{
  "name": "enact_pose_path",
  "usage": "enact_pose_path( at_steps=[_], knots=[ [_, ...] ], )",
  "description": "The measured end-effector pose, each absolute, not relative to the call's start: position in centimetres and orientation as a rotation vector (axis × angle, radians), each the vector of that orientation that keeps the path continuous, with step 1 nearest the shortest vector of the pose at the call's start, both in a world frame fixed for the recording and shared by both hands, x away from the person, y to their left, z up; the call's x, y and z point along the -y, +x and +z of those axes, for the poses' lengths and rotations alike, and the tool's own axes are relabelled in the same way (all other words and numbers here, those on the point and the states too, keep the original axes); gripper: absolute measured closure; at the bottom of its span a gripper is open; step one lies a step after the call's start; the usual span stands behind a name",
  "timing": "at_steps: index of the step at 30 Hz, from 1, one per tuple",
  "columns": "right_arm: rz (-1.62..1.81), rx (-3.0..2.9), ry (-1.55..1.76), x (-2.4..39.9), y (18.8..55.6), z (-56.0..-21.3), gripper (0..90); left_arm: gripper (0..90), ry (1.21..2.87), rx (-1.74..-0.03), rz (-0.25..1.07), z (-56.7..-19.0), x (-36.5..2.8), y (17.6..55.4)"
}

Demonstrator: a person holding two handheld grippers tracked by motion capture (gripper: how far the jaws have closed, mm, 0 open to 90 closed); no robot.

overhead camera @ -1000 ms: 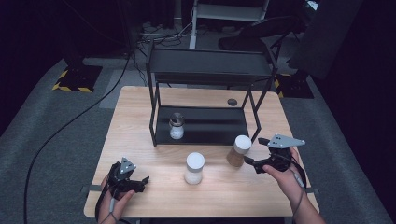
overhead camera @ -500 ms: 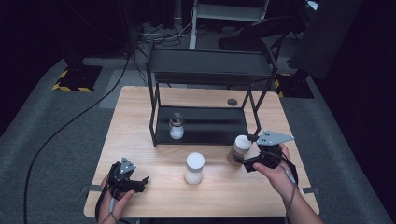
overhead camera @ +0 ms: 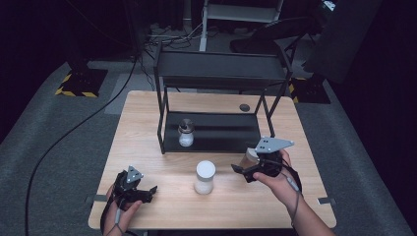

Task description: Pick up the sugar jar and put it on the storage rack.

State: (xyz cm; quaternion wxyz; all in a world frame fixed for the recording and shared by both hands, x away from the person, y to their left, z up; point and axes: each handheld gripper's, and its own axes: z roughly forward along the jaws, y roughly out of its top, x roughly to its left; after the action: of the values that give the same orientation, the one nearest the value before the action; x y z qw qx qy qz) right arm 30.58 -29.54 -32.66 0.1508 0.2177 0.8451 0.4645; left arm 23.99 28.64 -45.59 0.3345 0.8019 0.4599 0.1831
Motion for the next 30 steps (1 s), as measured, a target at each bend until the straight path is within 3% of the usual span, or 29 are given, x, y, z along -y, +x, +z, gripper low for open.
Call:
enact_pose_path(
  at_steps=[30],
  knots=[
    [1.393,-2.538,0.518,23.6,31.9,-34.5,4.8,4.4,2.093,-1.201,0.478,-45.6,-28.6,24.0]
  ],
)
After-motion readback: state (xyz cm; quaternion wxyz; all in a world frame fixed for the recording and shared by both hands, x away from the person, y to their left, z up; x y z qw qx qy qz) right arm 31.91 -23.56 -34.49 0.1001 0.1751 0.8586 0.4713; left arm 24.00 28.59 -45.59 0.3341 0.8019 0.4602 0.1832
